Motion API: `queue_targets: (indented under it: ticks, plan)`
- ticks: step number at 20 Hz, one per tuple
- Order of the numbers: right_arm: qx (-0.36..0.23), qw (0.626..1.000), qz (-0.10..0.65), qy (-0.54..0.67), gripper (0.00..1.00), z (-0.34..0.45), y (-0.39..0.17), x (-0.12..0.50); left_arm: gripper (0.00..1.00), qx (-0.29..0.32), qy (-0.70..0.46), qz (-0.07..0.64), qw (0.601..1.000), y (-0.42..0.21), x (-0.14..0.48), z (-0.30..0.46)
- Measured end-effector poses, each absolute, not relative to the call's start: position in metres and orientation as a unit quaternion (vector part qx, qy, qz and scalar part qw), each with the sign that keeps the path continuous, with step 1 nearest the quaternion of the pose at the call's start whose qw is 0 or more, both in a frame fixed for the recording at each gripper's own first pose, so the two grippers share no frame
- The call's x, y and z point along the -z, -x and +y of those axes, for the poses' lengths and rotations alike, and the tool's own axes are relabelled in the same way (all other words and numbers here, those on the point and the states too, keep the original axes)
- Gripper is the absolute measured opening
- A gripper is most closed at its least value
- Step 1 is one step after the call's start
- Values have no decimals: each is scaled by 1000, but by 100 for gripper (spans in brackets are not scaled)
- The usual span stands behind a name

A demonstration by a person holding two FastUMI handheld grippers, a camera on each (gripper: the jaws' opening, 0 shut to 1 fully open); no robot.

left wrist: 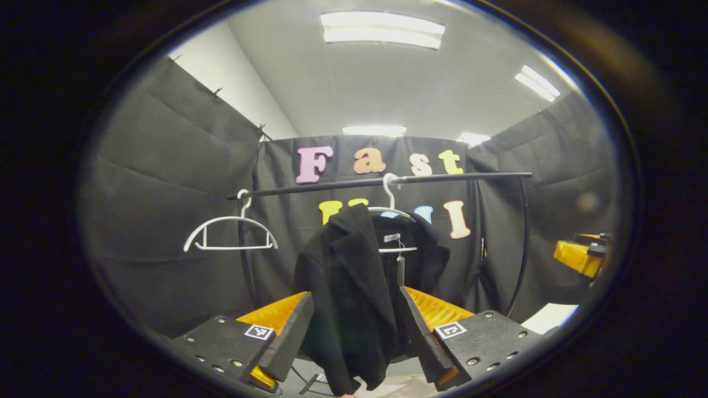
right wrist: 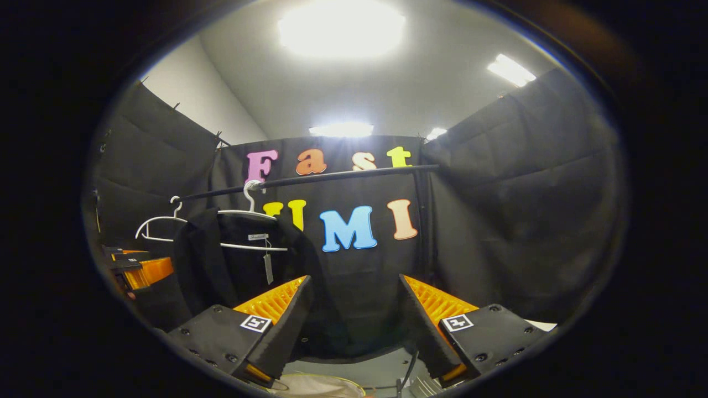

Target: Grasp the clothes on the hanger with both hands and then place them into the laundry hamper below.

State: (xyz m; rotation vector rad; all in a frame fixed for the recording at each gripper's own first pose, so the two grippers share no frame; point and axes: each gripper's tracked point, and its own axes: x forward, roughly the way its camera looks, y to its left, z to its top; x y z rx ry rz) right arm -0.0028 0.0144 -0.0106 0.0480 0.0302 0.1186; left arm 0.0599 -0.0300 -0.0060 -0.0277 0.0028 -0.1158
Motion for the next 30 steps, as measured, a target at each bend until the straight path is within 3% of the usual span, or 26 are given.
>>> queue_targets:
  ticks: [1, 6, 11, 16, 18, 22, 23, 30]
  plan:
    - [-67, 997, 15, -21, 96, 15, 2, 11, 89, 57, 14, 1, 998, -64, 5, -31]
    - [-120, 992, 17, -24, 92, 39, -25, 14, 89, 40, 9, -4, 999, -88, 2, -36]
    - [-177, 983, 24, -34, 96, 79, -81, 22, 89, 22, -1, -20, 1000, -113, -10, -58]
    - [-228, 972, 29, -41, 92, 107, -119, 31, 89, -1, -3, -11, 1000, -139, -3, -75]
    - [-245, 968, 35, -47, 96, 118, -133, 38, 89, -12, -7, -6, 1000, -150, 2, -79]
    - [-265, 962, 43, -58, 92, 135, -162, 49, 90, -35, -16, 2, 999, -168, 12, -82]
    - [-268, 961, 44, -59, 96, 138, -170, 51, 90, -40, -20, 4, 999, -173, 15, -83]
    - [-272, 957, 73, -63, 96, 157, -214, 80, 89, -73, -33, 18, 997, -198, 31, -84]
